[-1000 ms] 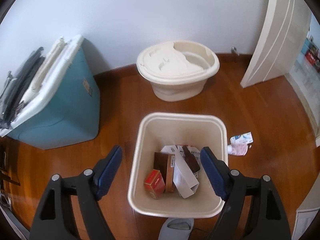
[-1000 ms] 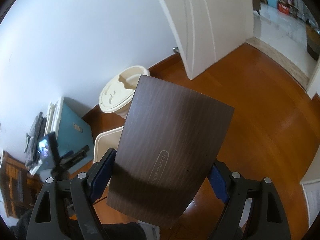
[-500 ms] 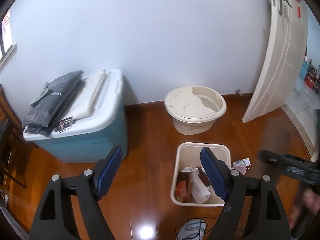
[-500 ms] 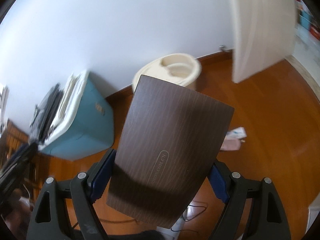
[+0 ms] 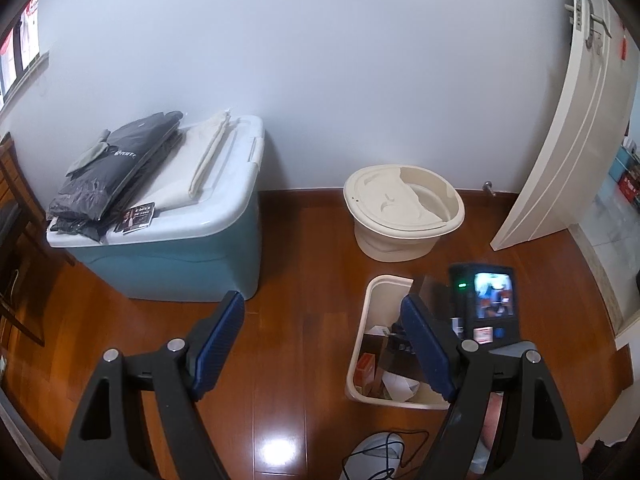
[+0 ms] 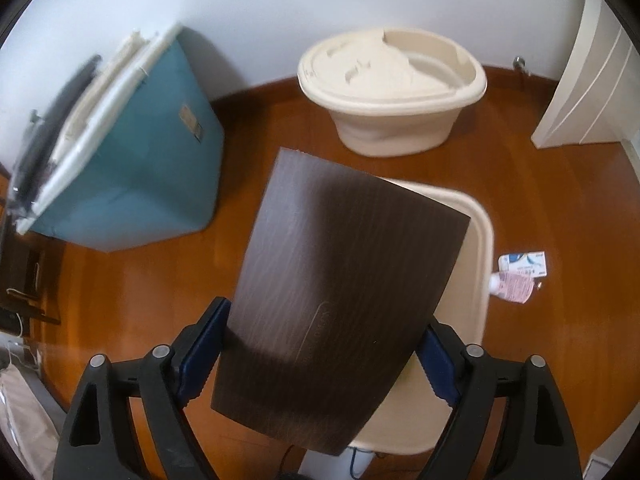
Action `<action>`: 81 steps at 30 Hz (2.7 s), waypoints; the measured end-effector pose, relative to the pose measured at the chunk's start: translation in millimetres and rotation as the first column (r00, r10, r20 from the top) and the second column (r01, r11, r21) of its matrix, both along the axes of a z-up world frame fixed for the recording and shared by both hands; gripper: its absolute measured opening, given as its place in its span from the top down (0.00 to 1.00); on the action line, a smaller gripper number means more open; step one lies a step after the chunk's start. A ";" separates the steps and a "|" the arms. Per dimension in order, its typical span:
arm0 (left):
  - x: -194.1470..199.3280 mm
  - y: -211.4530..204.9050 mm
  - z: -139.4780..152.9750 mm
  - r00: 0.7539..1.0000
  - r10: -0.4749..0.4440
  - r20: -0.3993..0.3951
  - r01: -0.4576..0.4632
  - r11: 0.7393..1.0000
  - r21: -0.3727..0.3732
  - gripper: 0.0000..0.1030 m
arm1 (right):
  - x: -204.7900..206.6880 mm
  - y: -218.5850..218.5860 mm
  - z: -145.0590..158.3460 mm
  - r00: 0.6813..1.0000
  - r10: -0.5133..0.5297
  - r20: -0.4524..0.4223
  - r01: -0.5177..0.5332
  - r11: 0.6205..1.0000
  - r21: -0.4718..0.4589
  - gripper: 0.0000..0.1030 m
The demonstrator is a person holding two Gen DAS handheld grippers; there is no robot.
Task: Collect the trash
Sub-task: 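Carry both items to the wastebasket and open both tools to drop them, then lower the right tool to the pink lotion bottle and grasp it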
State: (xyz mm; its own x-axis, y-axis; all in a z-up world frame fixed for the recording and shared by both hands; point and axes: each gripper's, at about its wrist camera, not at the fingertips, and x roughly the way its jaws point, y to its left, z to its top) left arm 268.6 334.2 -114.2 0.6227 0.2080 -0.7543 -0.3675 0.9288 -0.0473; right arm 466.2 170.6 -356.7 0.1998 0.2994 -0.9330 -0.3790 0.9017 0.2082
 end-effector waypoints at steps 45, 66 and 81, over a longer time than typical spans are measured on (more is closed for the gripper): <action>120.9 -166.2 -93.4 0.923 -0.305 -0.235 0.250 0.939 -0.236 0.22 | 92.7 -170.8 -253.8 0.691 0.723 -0.015 -0.647 0.610 -0.458 0.09; 179.6 -256.3 -182.4 0.883 -0.355 -0.306 0.304 0.931 -0.204 0.22 | 133.1 -253.1 -277.1 0.795 0.601 -0.086 -0.606 0.777 -0.174 0.63; 311.9 -470.7 -419.8 0.220 -0.745 -0.629 0.924 0.365 -0.110 0.22 | 43.7 -484.4 -200.0 0.996 0.087 0.017 -0.088 0.992 0.094 0.63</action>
State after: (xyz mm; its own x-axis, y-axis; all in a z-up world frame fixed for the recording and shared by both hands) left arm 580.5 -136.5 -534.0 0.0938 0.0323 -0.9951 0.7630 0.6397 0.0927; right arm 509.9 -313.7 -556.7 0.1808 0.4032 -0.8971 -0.4584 0.8415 0.2859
